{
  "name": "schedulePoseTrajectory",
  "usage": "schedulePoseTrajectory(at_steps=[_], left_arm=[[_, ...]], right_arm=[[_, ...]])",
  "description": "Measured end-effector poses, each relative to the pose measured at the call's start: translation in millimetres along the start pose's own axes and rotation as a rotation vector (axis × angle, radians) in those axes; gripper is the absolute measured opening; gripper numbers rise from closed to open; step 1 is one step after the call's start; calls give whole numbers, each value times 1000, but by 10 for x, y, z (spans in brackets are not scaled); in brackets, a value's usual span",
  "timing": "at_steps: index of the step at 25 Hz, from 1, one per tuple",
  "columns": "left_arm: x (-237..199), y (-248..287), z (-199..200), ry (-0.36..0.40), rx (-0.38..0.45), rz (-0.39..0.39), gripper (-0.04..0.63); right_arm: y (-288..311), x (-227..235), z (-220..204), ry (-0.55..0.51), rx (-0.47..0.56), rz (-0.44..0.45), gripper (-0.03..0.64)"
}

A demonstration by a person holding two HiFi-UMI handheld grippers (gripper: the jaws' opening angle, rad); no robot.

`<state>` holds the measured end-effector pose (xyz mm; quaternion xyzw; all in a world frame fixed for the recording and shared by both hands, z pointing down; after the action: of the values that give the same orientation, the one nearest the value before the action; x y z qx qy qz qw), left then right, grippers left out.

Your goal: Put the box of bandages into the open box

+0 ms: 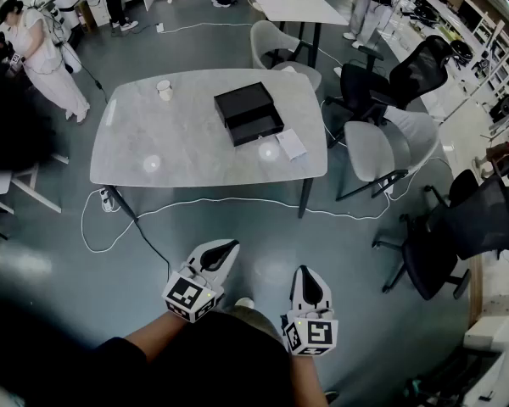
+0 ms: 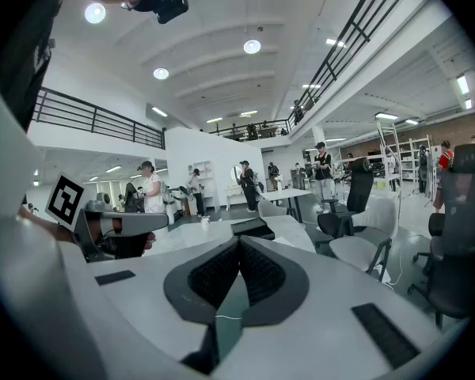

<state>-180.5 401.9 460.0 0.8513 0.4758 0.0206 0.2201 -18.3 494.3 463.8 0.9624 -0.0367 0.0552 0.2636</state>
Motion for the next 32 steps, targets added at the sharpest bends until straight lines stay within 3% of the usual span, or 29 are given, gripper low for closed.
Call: schedulePoseTrajectory(at_steps=[8,14,21,27,32], left_arm=[[-174,-80,147,35,15,21,17],[-159,-42,208,4,15,51,17],[-224,64,177,-29,-10,78,17],[-546,342,277,-3,-38,42,17],[-812,898,486,3,-83,-102,17]], right_arm=[[249,-101,314,-9,77,74,14],[390,-55,344,-15,30,169,14],[539,110,202,33,-17,195,14],[761,259,330,68,-4,132,14],[1029,308,599,89,-12,83,14]])
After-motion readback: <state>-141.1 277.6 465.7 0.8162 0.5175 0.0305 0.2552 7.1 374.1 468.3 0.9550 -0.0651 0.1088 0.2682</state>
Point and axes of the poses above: the fingertips, and each gripper's own axes: y forward along the fingers, x to its right, z out of its top, the point moved 3 cm from there along -y, backward along the fingers, and after that the axes turned 15 degrees about -x, right-handed, at the moved point
